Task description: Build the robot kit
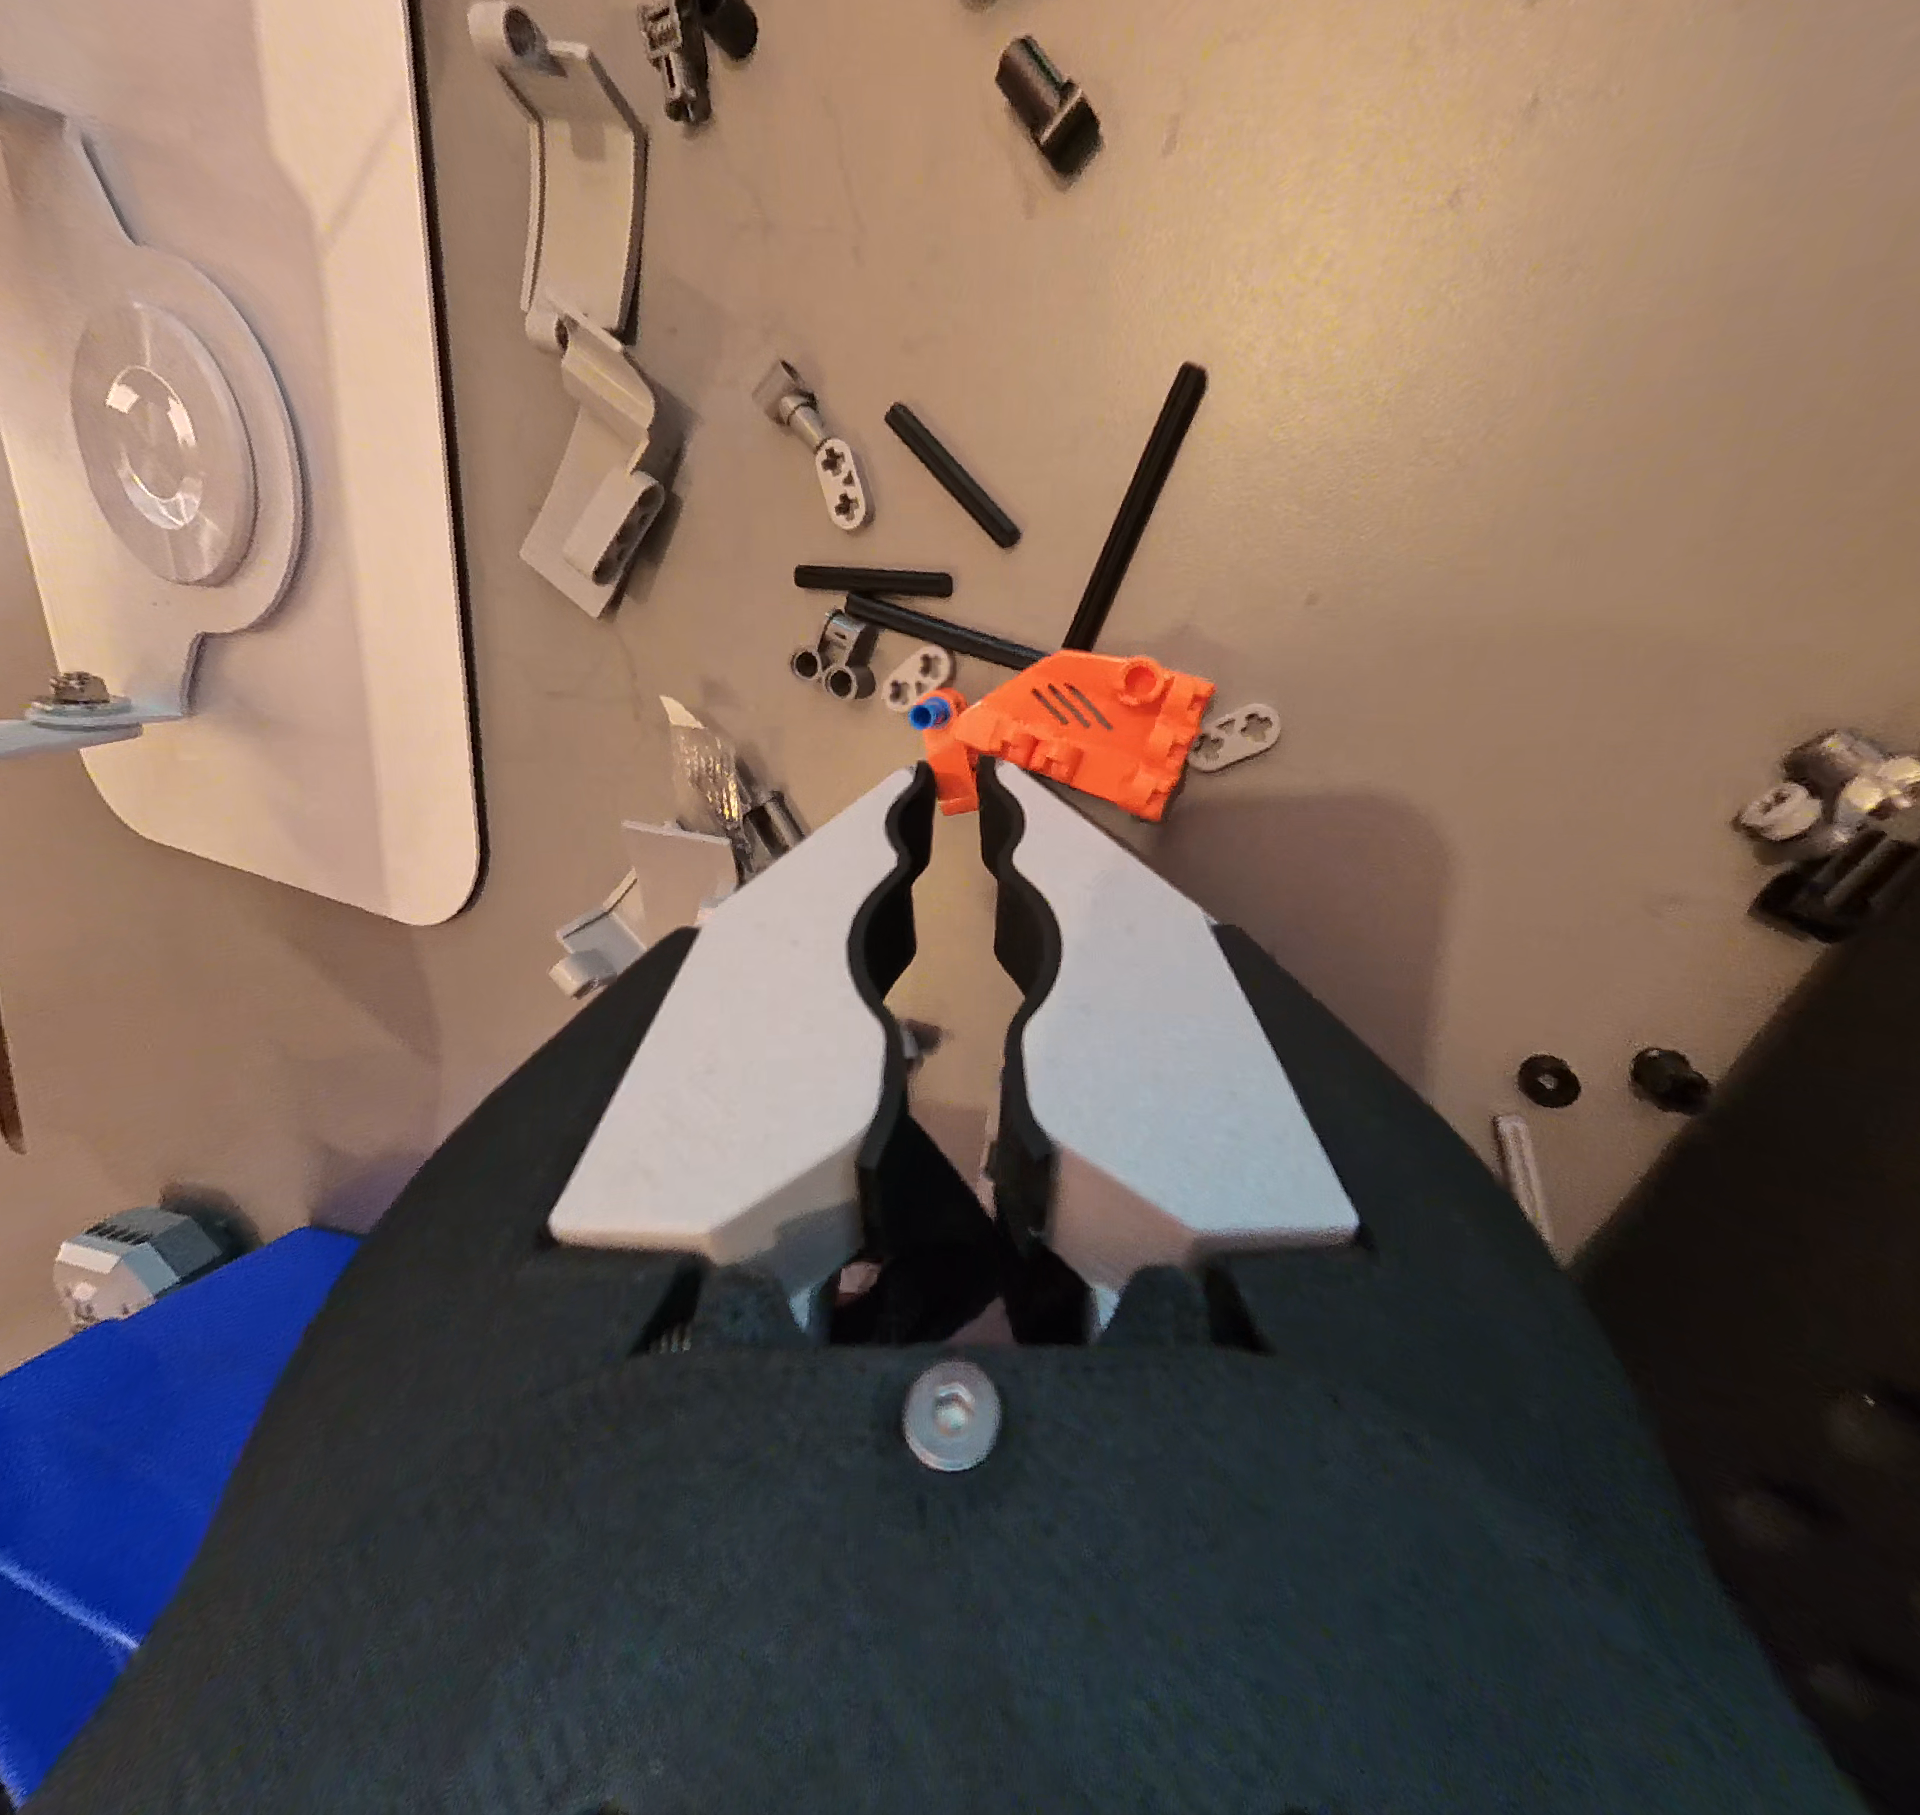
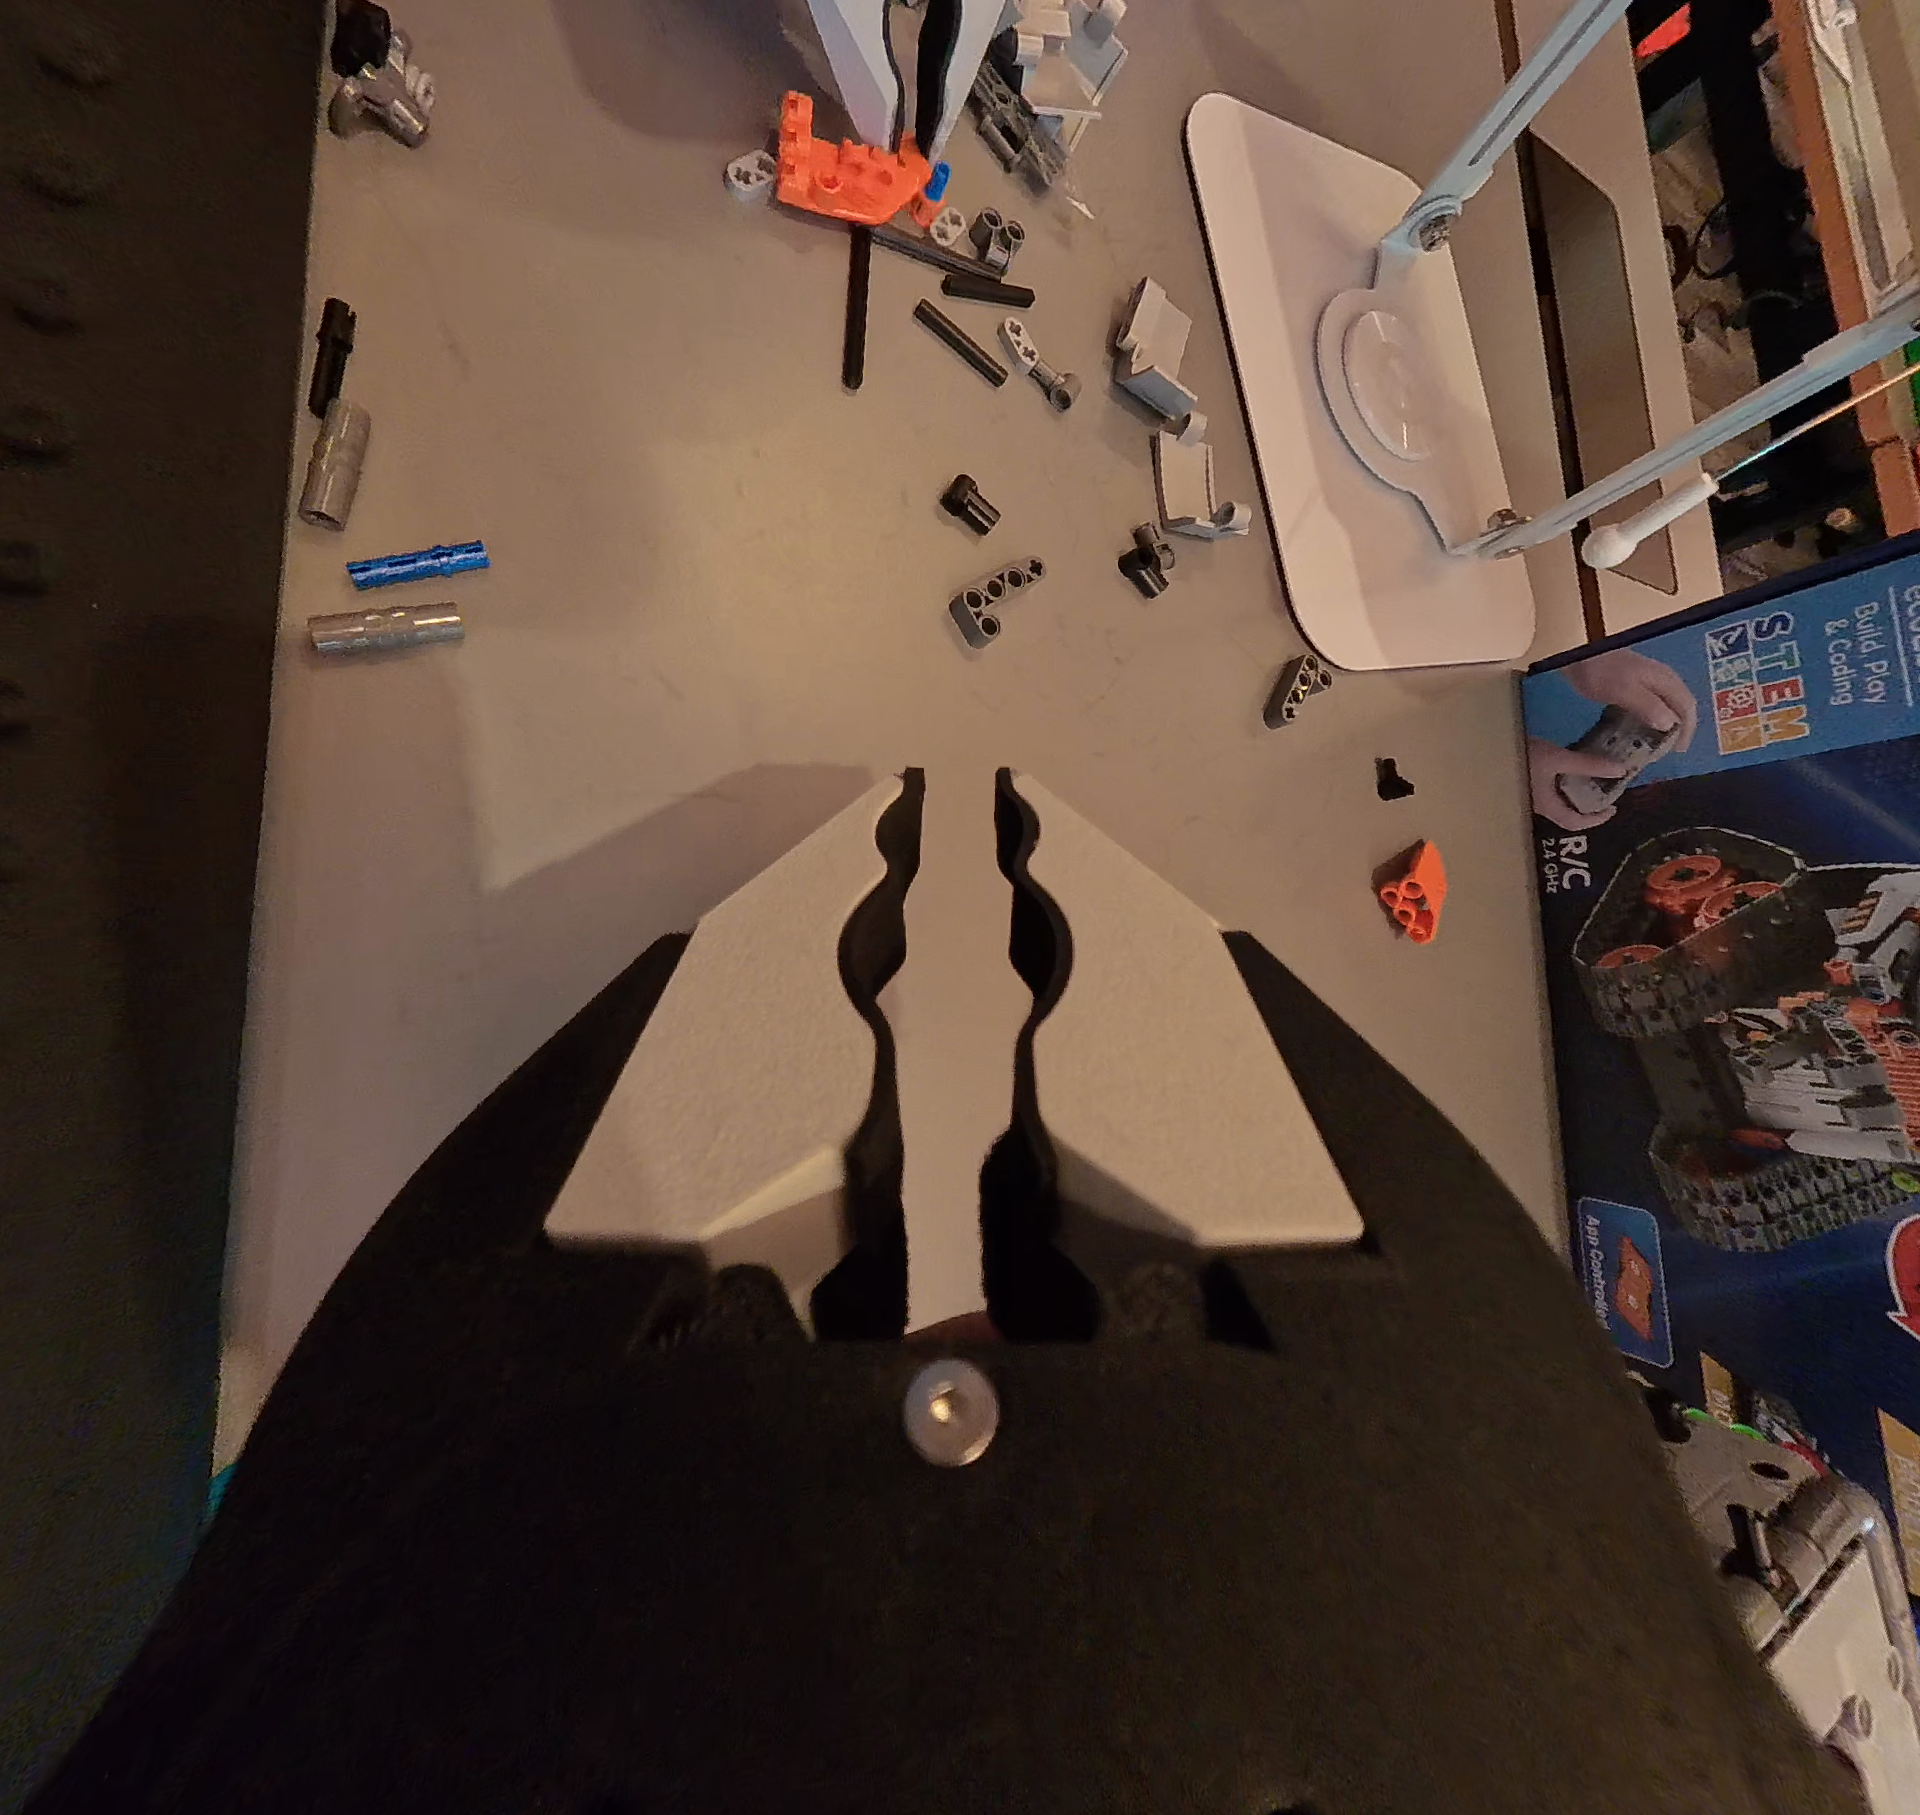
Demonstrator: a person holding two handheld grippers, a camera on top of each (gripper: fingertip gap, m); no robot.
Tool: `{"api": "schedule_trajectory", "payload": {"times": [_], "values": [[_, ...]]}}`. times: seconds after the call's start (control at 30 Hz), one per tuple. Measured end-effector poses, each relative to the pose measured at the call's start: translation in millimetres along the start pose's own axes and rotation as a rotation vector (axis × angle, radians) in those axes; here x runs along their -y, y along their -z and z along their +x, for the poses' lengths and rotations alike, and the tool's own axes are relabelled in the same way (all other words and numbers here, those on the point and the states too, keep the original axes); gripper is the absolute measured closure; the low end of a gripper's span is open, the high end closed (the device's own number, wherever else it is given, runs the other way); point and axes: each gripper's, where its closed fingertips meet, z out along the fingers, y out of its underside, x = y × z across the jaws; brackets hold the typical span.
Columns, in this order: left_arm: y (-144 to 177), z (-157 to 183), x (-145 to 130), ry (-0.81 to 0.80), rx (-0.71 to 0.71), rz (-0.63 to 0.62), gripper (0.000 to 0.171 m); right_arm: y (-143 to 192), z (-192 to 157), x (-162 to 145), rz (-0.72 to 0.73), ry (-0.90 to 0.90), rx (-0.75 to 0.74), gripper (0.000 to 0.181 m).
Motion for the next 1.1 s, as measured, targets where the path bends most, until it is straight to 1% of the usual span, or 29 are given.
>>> {"api": "schedule_trajectory", "payload": {"times": [0.13, 0.17, 0.27, 0.4, 0.5, 0.53, 0.6, 0.63, 0.67, 0.77, 0.83, 0.93, 0.97, 1.03, 1.1], "values": [[6, -4, 11, 0.020, 0.025, 0.068, 0.164, 2, 4, 0, 0.016, -0.006, -0.014, 0.170], [10, -9, 14, 0.027, 0.053, 0.090, 0.164, 3, 5, 1, 0.022, -0.010, -0.019, 0.170], [25, -20, 28, 0.072, 0.096, 0.190, 0.164, 5, 11, 2, 0.040, -0.030, -0.037, 0.170], [52, -20, 71, 0.114, 0.085, 0.415, 0.164, 10, 22, 9, 0.086, -0.066, -0.083, 0.169], [75, -17, 114, 0.193, 0.016, 0.644, 0.164, 15, 28, 19, 0.147, -0.120, -0.098, 0.167], [80, -13, 125, 0.209, -0.022, 0.701, 0.164, 16, 31, 23, 0.172, -0.142, -0.102, 0.166], [88, -11, 143, 0.243, -0.057, 0.807, 0.164, 19, 35, 31, 0.235, -0.207, -0.095, 0.162], [92, -5, 153, 0.254, -0.110, 0.864, 0.164, 22, 37, 38, 0.288, -0.253, -0.085, 0.162], [96, -2, 160, 0.258, -0.133, 0.916, 0.165, 26, 39, 45, 0.349, -0.305, -0.062, 0.162], [99, 7, 175, 0.281, -0.228, 1.002, 0.165, 38, 45, 62, 0.506, -0.431, 0.003, 0.161], [99, 12, 182, 0.287, -0.265, 1.034, 0.165, 43, 47, 68, 0.575, -0.477, 0.047, 0.159], [102, 19, 190, 0.246, -0.278, 1.076, 0.165, 46, 46, 73, 0.625, -0.516, 0.088, 0.163], [104, 23, 192, 0.234, -0.295, 1.088, 0.165, 46, 44, 74, 0.636, -0.535, 0.113, 0.165], [107, 22, 195, 0.226, -0.273, 1.120, 0.165, 50, 43, 76, 0.675, -0.572, 0.163, 0.173], [109, 25, 196, 0.212, -0.291, 1.134, 0.165, 53, 40, 77, 0.694, -0.575, 0.200, 0.175]]}}
